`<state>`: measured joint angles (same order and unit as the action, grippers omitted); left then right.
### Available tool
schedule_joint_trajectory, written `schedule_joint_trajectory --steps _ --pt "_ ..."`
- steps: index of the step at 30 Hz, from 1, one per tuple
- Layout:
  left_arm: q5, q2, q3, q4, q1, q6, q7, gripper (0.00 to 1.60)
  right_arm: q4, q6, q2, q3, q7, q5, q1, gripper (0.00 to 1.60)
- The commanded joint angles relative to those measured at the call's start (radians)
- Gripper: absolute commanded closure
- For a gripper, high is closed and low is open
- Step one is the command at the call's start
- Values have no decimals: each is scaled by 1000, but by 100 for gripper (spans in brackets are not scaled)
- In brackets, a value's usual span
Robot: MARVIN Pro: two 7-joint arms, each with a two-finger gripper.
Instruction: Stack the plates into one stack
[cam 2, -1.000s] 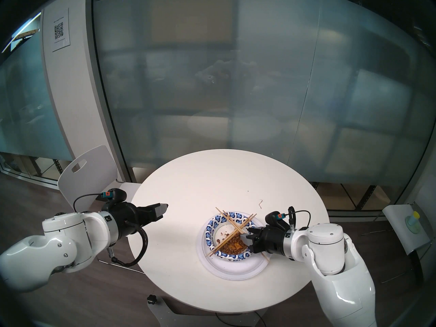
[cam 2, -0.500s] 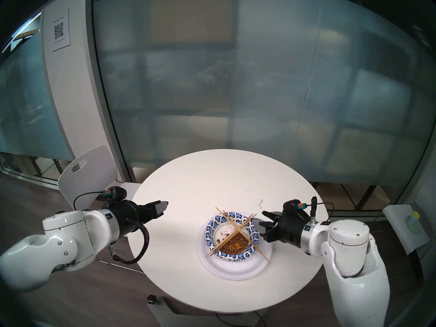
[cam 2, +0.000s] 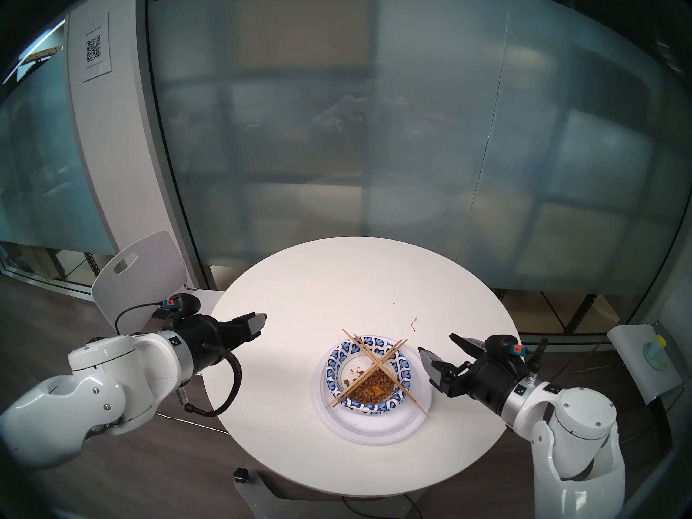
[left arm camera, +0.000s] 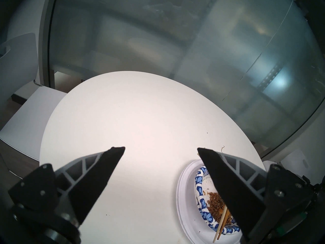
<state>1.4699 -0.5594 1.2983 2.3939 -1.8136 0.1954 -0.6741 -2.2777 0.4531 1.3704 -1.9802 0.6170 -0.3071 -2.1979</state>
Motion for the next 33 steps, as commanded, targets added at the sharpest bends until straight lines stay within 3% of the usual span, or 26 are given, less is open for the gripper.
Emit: schedule_joint_trajectory --steps 1,33 --pt "-3 -9 5 20 5 -12 6 0 -12 -103 55 -13 14 -17 -53 0" --pt "3 -12 10 19 7 -6 4 0 -7 -131 75 -22 40 -14 -54 0"
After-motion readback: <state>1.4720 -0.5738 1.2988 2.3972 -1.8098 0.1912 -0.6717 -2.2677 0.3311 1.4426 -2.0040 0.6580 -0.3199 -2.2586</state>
